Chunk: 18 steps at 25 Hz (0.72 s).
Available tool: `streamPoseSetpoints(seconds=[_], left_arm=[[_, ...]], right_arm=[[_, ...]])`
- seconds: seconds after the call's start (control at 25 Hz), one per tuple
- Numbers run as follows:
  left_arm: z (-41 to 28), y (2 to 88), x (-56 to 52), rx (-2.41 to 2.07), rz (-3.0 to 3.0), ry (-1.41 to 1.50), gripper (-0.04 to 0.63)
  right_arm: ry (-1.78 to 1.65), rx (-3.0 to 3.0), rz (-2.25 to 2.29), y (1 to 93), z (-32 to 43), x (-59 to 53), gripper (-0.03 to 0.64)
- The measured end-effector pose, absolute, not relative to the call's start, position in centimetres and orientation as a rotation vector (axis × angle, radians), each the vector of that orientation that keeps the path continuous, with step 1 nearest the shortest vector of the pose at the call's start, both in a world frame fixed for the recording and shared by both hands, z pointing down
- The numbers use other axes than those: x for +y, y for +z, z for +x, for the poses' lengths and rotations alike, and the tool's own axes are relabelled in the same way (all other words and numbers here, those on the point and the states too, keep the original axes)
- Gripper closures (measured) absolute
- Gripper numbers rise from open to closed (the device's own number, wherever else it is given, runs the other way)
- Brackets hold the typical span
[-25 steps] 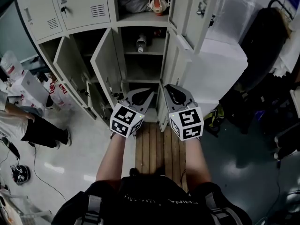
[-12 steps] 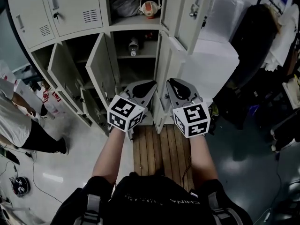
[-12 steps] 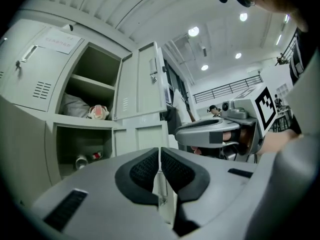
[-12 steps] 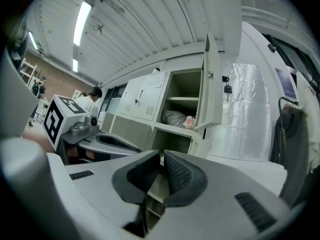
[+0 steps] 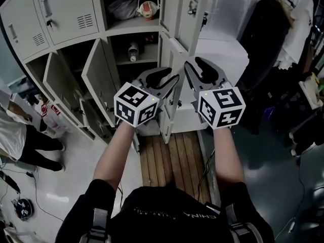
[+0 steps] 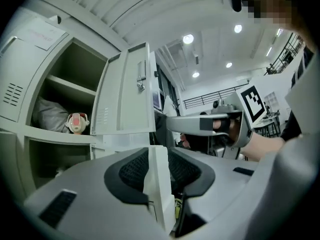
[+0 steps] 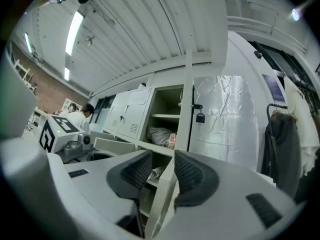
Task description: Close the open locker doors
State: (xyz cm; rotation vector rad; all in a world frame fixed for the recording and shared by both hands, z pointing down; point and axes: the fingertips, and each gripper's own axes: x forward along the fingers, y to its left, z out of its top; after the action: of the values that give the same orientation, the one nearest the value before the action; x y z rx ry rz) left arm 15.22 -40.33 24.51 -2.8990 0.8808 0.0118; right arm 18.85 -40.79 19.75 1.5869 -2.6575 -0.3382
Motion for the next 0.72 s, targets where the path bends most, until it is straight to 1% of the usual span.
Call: streamPoseSetpoints(seconds=[0.12,0.24,0.72], left_arm=[[15.5,23.9,-40.7,0.920,-2.873,0.009,0.480],[15.6,23.9,-40.5,0.921,-2.857,-0.010,0.480],[14.3,24.0,-40.2,0.988,-2.811,-0.058,0.480]], right_arm=[[-0.348,-2.636,1.624,18.1,19.7,-42.0,0.479],[-0.280,-2.698,1.622,17.2,20.1,-43.0,0.479],[-0.176,-2.794,1.607,16.4,20.4,-44.7,0.479]])
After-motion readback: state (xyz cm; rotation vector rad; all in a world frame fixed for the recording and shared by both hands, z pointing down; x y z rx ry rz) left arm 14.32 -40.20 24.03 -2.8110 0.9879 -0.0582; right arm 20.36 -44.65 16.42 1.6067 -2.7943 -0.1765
